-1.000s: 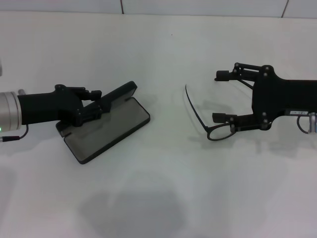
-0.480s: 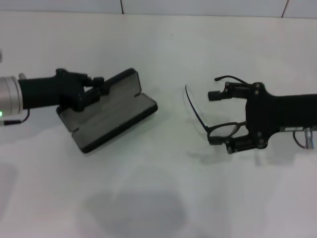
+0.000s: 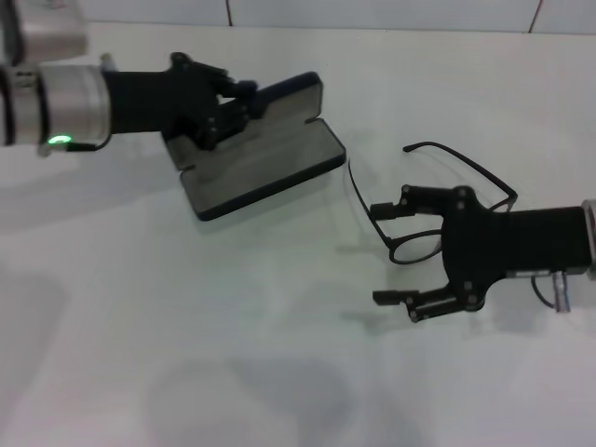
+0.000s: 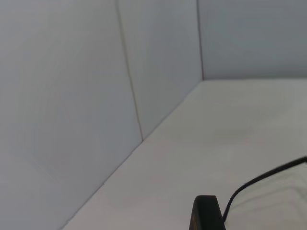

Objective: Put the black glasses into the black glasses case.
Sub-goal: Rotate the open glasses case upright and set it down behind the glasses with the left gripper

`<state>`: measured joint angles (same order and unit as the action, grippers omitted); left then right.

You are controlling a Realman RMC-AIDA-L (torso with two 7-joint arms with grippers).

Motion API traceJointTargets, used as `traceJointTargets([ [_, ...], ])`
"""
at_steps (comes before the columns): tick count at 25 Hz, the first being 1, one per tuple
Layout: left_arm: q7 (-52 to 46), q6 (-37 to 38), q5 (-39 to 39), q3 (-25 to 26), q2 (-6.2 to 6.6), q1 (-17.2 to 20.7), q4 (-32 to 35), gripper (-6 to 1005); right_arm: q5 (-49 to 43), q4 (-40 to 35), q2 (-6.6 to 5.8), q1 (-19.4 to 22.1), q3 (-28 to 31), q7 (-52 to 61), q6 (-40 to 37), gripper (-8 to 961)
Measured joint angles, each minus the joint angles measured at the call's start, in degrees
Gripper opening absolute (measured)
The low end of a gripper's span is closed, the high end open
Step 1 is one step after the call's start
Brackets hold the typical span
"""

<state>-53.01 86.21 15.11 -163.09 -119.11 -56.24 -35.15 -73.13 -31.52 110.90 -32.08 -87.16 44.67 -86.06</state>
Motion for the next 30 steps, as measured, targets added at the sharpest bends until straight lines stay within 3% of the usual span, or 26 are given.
traceJointTargets([
  [6,2.18,-6.62,-5.67,-0.04,-0.07,-4.94,6.05,209,-0.47,0.18,0.55,1.92,0.12,-1.81,0.20,855],
  [15,2.61,-6.99,-8.38,-0.03,-0.26,-8.03,10.19,209,-0.61,0.34,0.63,3.25,1.45,-2.60,-0.01,856],
  [20,2.70,-7.03,-7.71,0.05,-0.41,-8.27,11.17,209,-0.62,0.34,0.63,3.70,1.47,-2.84,-0.05,856],
  [24,2.57,-6.96,-7.13,0.06,-0.09,-8.01,8.11,210,-0.62,0.34,0.63,4.07,1.47,-2.86,-0.07,855],
  [30,2.67,-0.06,-6.92,0.06,0.80,-5.24,3.44,210,-0.53,0.34,0.39,4.42,1.47,-3.00,0.03,855],
])
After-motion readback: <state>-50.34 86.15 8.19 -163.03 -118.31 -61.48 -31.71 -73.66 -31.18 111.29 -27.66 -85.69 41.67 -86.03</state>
